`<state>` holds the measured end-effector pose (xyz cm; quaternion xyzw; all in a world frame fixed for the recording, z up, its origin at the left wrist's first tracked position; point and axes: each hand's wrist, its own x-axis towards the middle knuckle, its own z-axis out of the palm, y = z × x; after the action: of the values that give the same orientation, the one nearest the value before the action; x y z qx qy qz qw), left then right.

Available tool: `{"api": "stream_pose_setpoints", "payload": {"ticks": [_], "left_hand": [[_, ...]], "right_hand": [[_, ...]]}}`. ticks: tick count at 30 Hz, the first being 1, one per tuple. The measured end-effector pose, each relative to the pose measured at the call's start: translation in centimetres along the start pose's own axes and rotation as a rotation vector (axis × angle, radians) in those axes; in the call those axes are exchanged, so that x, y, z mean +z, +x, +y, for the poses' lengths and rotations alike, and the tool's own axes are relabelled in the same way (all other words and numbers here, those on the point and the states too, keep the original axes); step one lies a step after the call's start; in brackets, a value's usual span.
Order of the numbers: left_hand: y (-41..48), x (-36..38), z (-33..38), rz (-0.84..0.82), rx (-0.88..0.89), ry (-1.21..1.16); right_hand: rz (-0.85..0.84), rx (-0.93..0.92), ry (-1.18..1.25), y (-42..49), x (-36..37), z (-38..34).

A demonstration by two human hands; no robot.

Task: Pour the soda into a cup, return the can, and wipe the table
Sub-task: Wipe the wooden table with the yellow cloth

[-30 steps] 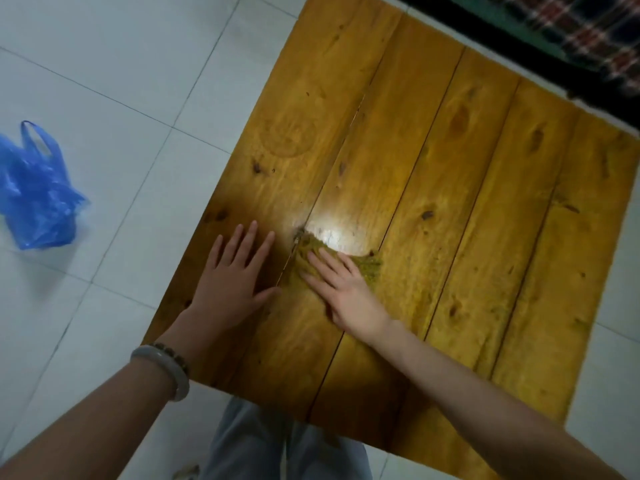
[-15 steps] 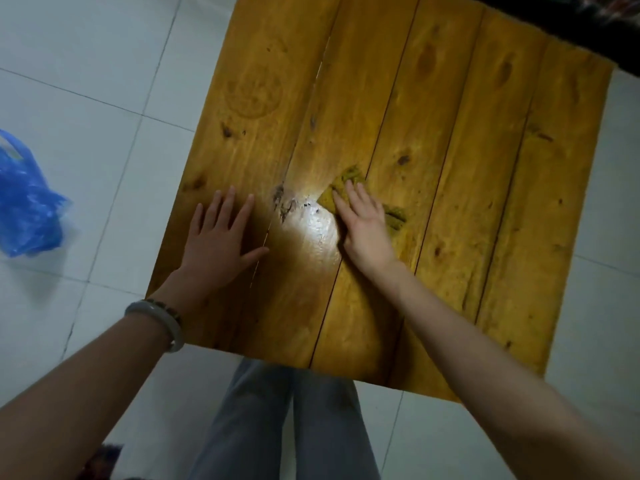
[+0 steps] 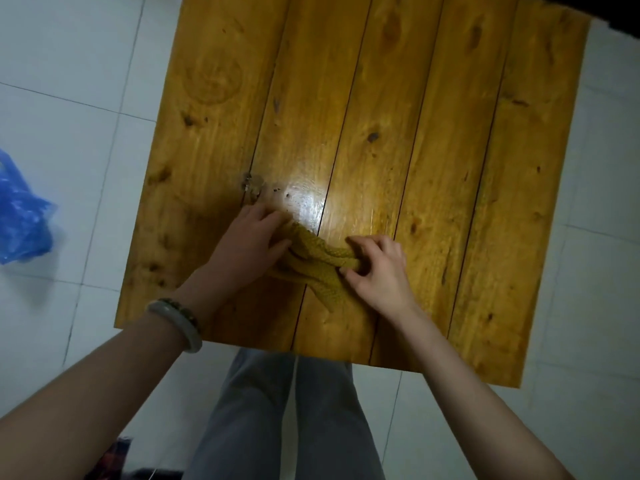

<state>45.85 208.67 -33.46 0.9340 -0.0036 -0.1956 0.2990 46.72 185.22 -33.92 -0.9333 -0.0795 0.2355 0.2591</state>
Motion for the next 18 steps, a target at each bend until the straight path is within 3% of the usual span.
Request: {"api": "stream_pose_setpoints", "payload": {"ticks": [2,7,12,15,18], "left_hand": [[0.7,0.5,0.7,-0.021,0.028,-0.014],[2.0,1.0,1.7,-0.050,0.034,0.144],[3.0,0.9,2.5,-0.192,-0.009,0.337],[3.5,0.4,3.3,-0.158,-0.089,0.127],[4.6,0.1,4.1,0.001,-0.110,-0.120]], "right_hand": [[-0.118,0.054,-0.031,0.3,-0.3,0.7],[-0.141,0.099,0.003,1.2,-0.9,1.5],[-0.285,0.018,-0.036,1.7,-1.4,1.1],[-0.229,0.068,0.123,2.0,-2.3,1.6],[-0.103,0.178,0.295,2.5,-3.4,2.7]]}}
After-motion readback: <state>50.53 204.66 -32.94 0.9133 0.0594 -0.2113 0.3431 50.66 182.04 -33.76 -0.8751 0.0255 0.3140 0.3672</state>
